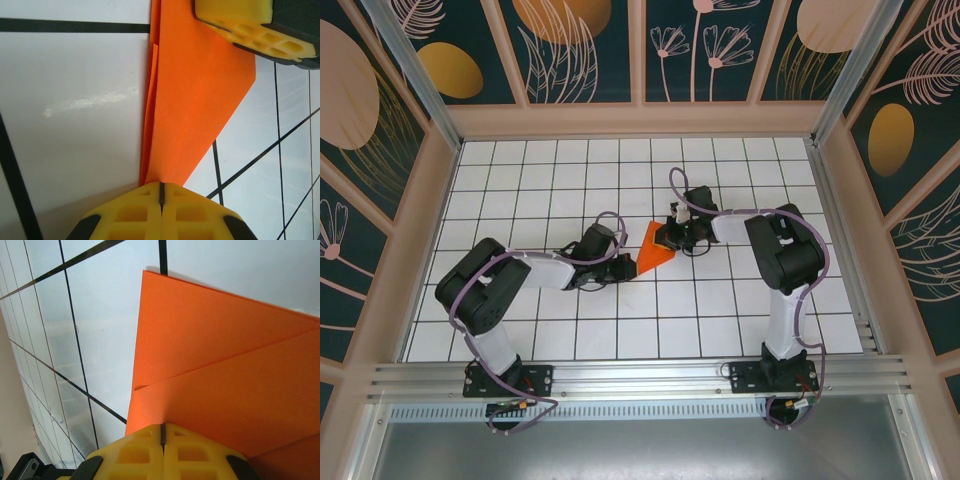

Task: Fold a paper plane with a square sheet of paper (pick it up from the middle)
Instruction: Fourth fold the wing at the center of the table.

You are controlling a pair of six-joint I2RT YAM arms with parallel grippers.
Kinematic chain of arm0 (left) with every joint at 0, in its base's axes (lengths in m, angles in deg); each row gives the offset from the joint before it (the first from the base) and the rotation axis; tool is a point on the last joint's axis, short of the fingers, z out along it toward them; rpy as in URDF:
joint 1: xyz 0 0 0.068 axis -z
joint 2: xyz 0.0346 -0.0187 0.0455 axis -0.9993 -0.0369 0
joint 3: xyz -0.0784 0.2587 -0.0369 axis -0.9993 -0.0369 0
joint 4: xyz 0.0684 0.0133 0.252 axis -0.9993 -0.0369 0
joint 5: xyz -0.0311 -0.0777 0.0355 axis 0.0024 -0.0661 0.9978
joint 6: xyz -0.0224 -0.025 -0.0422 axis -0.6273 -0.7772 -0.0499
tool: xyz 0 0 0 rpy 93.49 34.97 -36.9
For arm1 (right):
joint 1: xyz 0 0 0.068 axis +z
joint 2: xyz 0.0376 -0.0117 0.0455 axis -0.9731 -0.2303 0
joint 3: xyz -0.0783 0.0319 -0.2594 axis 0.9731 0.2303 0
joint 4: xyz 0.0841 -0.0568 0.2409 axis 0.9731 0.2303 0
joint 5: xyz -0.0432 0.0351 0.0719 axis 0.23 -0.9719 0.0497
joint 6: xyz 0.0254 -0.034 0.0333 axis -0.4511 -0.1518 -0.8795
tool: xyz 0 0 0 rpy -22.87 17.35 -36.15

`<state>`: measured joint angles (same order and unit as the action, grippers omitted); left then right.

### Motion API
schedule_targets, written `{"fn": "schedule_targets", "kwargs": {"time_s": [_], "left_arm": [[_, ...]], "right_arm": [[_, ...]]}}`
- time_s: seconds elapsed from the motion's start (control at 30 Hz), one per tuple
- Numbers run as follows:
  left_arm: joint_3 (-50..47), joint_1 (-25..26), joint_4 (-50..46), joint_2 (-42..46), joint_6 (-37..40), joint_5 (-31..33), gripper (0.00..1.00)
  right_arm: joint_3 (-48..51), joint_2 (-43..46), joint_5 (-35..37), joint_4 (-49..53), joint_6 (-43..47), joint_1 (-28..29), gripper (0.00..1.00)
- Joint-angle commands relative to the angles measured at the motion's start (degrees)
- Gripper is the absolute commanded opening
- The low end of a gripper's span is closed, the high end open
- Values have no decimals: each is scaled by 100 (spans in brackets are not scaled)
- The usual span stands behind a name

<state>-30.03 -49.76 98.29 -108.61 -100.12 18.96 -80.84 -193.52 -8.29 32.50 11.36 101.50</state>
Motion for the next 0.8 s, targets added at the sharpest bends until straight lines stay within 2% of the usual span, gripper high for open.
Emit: {"fn": "schedule_targets", "kwargs": {"time_s": [0.0, 0.23, 0.37, 0.5, 0.63, 0.77], "left_arm": [[-282, 18, -942, 30, 270, -14, 4], [-251, 44, -1466, 204, 500, 130, 2], [-94, 38, -1512, 674, 589, 218, 2], [-145, 45, -601, 975, 194, 256, 4], [-138, 39, 324, 831, -244, 255, 5], [27, 42, 422, 527, -345, 361, 4]], "right_arm": [[301, -540, 812, 638, 55, -79, 6], [353, -570, 810, 616, 57, -98, 6], [349, -577, 809, 620, 65, -105, 6], [336, -582, 788, 623, 65, -102, 6], [303, -576, 784, 624, 56, -108, 6], [296, -569, 790, 652, 78, -116, 6]]}}
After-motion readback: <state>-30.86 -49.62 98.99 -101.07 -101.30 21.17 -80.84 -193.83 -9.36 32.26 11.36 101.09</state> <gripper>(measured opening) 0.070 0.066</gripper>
